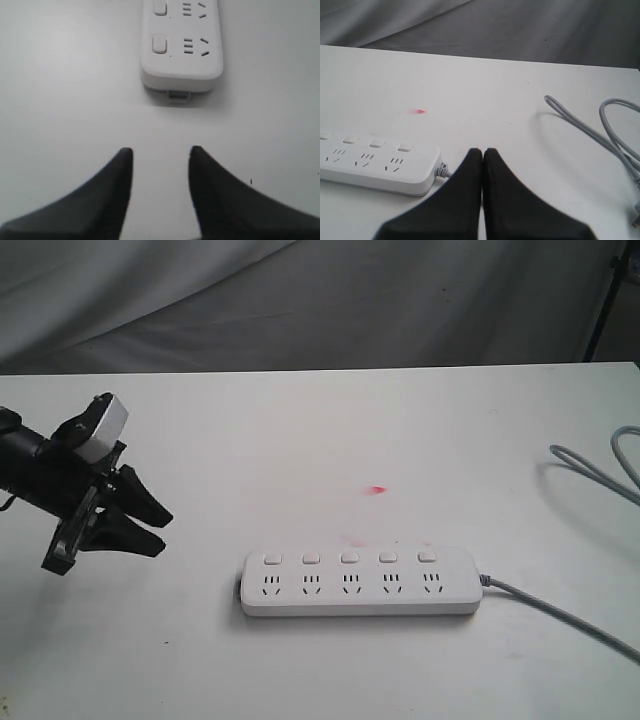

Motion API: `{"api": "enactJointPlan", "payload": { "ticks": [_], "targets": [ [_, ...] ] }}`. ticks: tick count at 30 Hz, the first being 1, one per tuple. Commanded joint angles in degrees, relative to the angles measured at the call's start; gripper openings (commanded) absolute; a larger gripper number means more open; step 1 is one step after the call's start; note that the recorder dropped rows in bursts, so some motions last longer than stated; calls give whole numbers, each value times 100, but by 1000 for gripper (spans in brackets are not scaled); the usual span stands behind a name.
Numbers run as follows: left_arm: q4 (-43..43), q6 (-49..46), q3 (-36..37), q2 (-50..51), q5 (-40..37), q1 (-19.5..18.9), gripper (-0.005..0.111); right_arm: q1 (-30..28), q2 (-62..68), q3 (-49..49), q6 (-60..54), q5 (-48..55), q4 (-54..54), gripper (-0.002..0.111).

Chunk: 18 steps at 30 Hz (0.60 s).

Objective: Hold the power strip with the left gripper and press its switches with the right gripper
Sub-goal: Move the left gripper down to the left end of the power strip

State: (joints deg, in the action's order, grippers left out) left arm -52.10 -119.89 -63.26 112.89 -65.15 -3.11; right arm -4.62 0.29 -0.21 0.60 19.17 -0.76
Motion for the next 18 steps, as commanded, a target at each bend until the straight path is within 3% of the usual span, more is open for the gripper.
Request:
{"api": "enactJointPlan", "payload": {
  "ticks": [1, 4, 12, 18],
  "targets": [
    [-438, -10, -40, -18, 75, 74, 79, 27, -29, 21, -15, -12, 23, 0],
    [-714, -10, -40, -18, 75, 104, 90, 27, -29, 21, -15, -12, 23, 0],
    [-683, -10, -40, 196, 530, 821, 90, 27, -29, 21, -15, -12, 23, 0],
    [-961, -10, -30, 523, 562, 924, 90, 27, -29, 21, -15, -12, 23, 0]
  ]
}}
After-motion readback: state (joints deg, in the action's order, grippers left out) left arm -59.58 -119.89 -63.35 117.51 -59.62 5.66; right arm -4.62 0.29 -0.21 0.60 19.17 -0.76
